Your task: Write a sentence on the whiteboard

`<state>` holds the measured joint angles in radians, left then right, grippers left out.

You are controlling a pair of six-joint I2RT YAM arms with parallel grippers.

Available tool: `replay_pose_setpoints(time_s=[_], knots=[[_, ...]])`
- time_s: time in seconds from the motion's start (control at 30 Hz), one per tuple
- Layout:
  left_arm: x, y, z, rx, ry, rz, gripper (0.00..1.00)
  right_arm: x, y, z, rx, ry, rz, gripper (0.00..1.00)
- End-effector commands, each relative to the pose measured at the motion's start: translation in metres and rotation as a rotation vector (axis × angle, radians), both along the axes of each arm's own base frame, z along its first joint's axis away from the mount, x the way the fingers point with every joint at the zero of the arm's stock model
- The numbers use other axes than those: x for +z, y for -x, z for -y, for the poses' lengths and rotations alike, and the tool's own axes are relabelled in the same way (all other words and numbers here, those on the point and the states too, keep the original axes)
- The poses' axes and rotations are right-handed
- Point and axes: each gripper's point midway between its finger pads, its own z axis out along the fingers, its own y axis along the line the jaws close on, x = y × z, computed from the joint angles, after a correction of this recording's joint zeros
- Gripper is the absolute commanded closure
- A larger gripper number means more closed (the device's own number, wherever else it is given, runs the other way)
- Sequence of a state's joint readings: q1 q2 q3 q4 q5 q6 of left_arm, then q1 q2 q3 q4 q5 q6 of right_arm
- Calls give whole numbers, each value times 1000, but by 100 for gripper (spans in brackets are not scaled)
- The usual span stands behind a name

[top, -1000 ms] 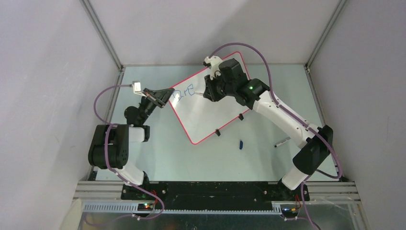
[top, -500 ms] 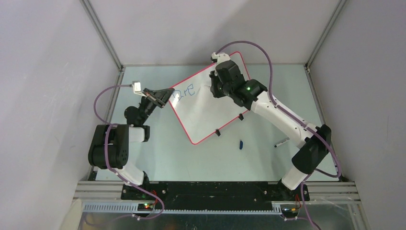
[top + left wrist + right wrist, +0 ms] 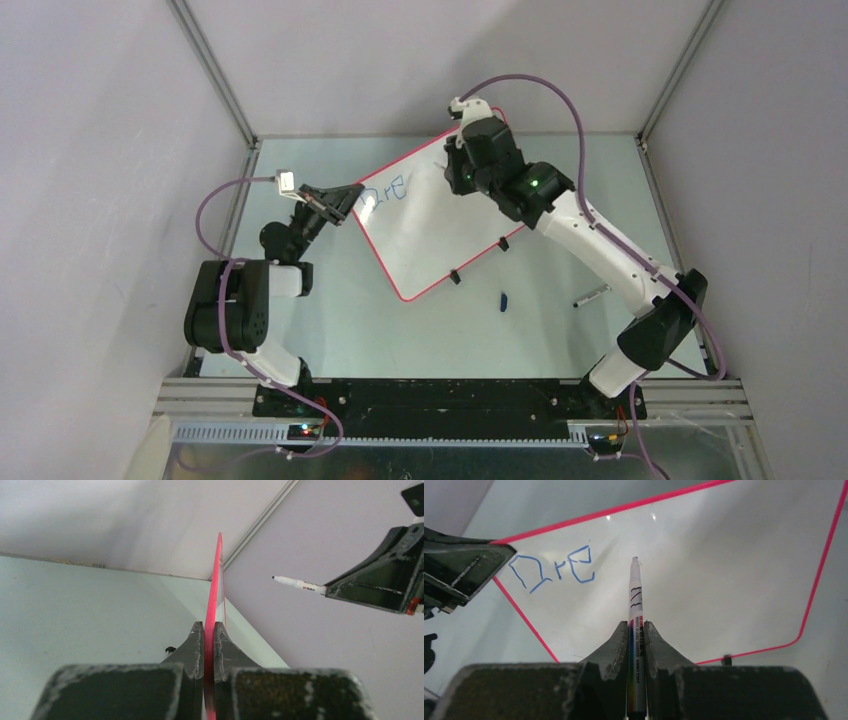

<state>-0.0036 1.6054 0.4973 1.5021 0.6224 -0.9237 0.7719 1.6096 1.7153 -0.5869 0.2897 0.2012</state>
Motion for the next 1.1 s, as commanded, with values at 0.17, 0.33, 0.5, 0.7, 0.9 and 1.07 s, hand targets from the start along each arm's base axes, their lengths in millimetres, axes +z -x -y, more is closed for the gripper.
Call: replay_pose_setpoints(time_s=[0.17, 0.33, 0.5, 0.7, 0.9, 1.07], knots=[[-4, 14, 13, -43, -109, 90, 98, 9, -13, 8, 83, -164, -190, 100], [-4, 14, 13, -45, -108, 87, 98, 6, -9, 0, 76, -122, -213, 100], [-5, 14, 14, -46, -109, 88, 98, -2, -8, -13, 94, -98, -242, 100], [-4, 14, 13, -45, -109, 88, 98, -6, -10, -26, 108, -88, -259, 100], [-5, 14, 13, -44, -109, 87, 99, -15, -18, -36, 111, -67, -280, 100], [-4, 14, 13, -44, -109, 88, 99, -18, -25, -39, 91, -39, -276, 100]])
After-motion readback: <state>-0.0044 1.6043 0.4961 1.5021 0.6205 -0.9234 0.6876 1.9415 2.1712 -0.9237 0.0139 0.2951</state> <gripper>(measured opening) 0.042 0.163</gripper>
